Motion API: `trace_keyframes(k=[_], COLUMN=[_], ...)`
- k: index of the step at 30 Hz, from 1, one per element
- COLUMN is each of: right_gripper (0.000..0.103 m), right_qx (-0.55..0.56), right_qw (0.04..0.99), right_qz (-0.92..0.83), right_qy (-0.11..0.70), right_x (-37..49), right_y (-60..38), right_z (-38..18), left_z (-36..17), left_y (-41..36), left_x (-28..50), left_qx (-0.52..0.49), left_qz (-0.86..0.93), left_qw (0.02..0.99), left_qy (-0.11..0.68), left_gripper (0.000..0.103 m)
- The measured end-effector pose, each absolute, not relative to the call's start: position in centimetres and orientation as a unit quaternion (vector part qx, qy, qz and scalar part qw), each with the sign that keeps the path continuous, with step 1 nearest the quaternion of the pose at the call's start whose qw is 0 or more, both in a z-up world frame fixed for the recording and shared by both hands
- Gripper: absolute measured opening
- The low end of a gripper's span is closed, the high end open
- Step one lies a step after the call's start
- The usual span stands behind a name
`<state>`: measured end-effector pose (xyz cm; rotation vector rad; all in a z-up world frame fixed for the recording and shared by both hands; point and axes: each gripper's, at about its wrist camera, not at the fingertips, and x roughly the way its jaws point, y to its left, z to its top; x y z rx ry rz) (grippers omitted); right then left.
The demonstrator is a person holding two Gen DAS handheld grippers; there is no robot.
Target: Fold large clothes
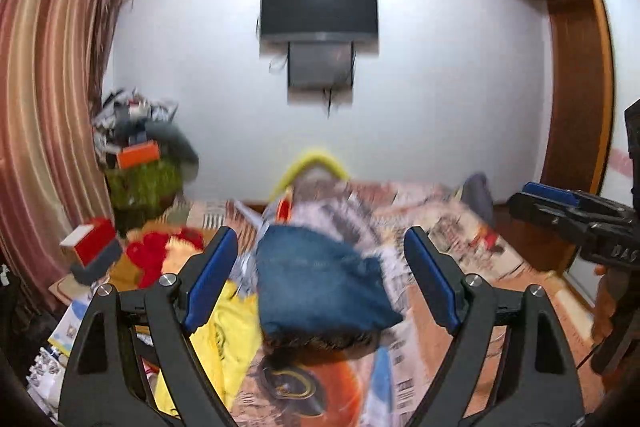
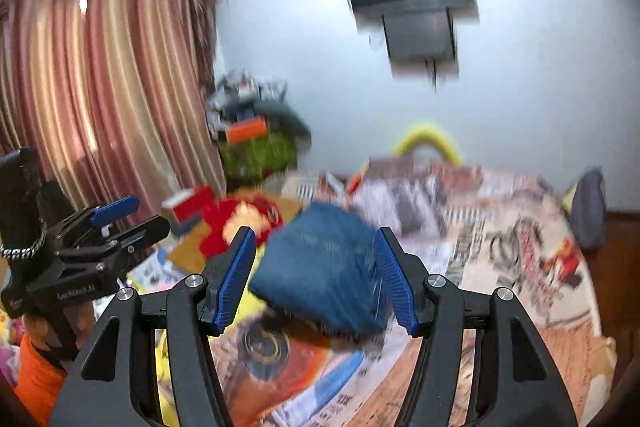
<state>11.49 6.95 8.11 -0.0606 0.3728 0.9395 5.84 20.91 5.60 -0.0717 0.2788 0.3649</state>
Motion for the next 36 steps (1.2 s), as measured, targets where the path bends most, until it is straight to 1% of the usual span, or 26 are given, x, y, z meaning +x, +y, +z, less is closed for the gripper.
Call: trace_keyframes(k=[2, 4, 6, 7, 8, 9, 10, 11, 13, 15, 17, 18, 25, 36], right_gripper=[0.058, 0.058, 0.062, 0.067, 0.07, 0.071, 0.074, 0.079, 0.086, 0.088, 0.095, 0.096, 0.098, 0.098], right_qx=[-0.028, -0.021, -0.016, -0.016, -0.017, -0.017, -0.018, -0.02, -0.02, -0.021, -0.027, -0.028, -0.03, -0.035], right_qw=[0.884, 0.885, 0.885, 0.887, 0.89, 0.895, 0.9, 0.903, 0.907, 0.911, 0.916, 0.918, 0.923, 0.922], right_qz=[0.445, 0.447, 0.448, 0.446, 0.44, 0.431, 0.422, 0.415, 0.405, 0.396, 0.384, 0.379, 0.368, 0.366], right_qy=[0.143, 0.125, 0.122, 0.12, 0.116, 0.112, 0.109, 0.109, 0.11, 0.112, 0.116, 0.115, 0.112, 0.121], right_x=[9.4, 8.0, 7.0, 6.6, 6.2, 5.9, 5.6, 5.4, 5.5, 5.5, 5.6, 5.5, 5.1, 4.7], right_y=[6.0, 5.3, 4.9, 4.7, 4.5, 4.4, 4.3, 4.3, 4.3, 4.4, 4.5, 4.3, 4.0, 3.8], right_z=[9.0, 9.3, 9.2, 9.0, 8.8, 8.6, 8.3, 8.1, 7.7, 7.5, 7.5, 7.4, 7.5, 6.9], left_z=[6.0, 6.1, 6.0, 5.9, 5.9, 5.8, 5.6, 5.5, 5.3, 5.0, 4.8, 4.7, 3.9, 3.1], left_y=[19.2, 17.7, 16.4, 15.8, 15.5, 15.2, 14.9, 14.7, 14.4, 14.2, 14.0, 13.9, 14.8, 15.0], left_x=[4.2, 2.7, 1.6, 1.0, 0.7, 0.3, 0.0, -0.3, -0.8, -1.0, -1.1, -1.1, -0.8, -0.8], left_qx=[-0.027, -0.014, -0.006, -0.006, -0.007, -0.009, -0.011, -0.012, -0.012, -0.012, -0.011, -0.011, -0.04, -0.048], left_qz=[0.186, 0.197, 0.206, 0.207, 0.208, 0.212, 0.217, 0.222, 0.225, 0.226, 0.231, 0.235, 0.229, 0.232], left_qw=[0.976, 0.976, 0.975, 0.976, 0.976, 0.975, 0.974, 0.973, 0.972, 0.972, 0.971, 0.97, 0.97, 0.968], left_qy=[0.113, 0.092, 0.078, 0.072, 0.07, 0.066, 0.064, 0.061, 0.059, 0.061, 0.057, 0.057, 0.071, 0.085], left_gripper=[0.085, 0.085, 0.085, 0.086, 0.088, 0.091, 0.098, 0.101, 0.102, 0.102, 0.102, 0.102, 0.102, 0.103])
